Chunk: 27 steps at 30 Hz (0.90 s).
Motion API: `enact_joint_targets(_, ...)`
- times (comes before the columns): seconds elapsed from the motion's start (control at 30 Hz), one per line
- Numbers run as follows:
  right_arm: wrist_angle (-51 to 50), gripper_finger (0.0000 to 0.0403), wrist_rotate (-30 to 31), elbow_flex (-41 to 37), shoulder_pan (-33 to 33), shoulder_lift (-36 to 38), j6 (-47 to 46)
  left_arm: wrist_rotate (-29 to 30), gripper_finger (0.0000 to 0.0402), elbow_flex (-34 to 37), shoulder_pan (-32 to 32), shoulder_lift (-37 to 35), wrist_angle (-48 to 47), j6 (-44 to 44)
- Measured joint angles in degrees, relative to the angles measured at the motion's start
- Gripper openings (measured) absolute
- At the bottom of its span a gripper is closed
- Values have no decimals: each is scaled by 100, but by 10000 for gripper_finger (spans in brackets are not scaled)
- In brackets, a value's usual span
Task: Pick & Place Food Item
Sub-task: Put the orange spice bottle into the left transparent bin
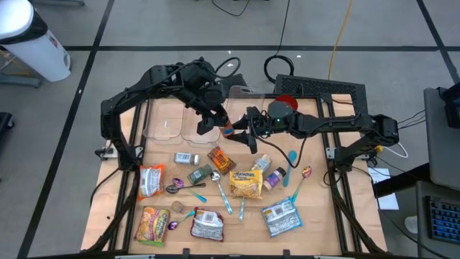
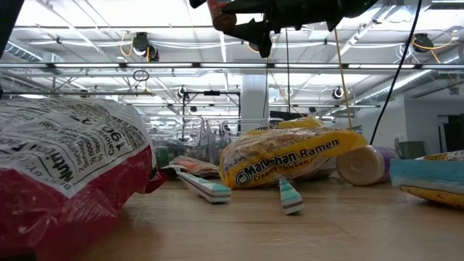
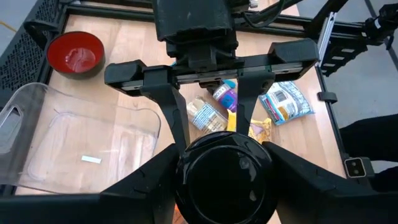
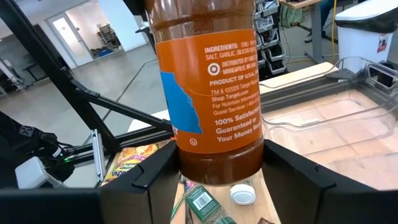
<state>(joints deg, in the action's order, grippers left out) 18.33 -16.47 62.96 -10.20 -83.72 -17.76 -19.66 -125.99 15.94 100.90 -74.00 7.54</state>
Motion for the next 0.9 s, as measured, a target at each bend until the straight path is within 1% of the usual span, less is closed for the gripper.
enact_joint_targets(0.17, 18, 238, -52, 0, -30, 0, -148, -15, 207, 0, -4, -10, -215, 218)
enact_joint_targets(0.27, 81, 253, -143, 7, -129, 12, -351, 96, 207, 7, 4, -44, -393, 343)
enact_joint_targets(0.33, 90, 262, -348, 9, -252, 36, -435, 143, 207, 7, 28, -121, -421, 348)
enact_joint_targets(0.47, 60, 275, -689, 9, -550, 148, -589, 492, 207, 4, 96, -295, -685, 466)
enact_joint_targets(0.57, 13, 280, -945, 5, -783, 320, -626, 837, 207, 4, 216, -440, -1026, 586)
enact_joint_targets(0.73, -48, 279, -931, 5, -1108, 680, -581, 1289, 207, 4, 538, -806, -1435, 783)
enact_joint_targets(0.9, -66, 277, -927, 5, -1419, 981, -556, 1375, 207, 4, 1001, -1232, -1489, 765)
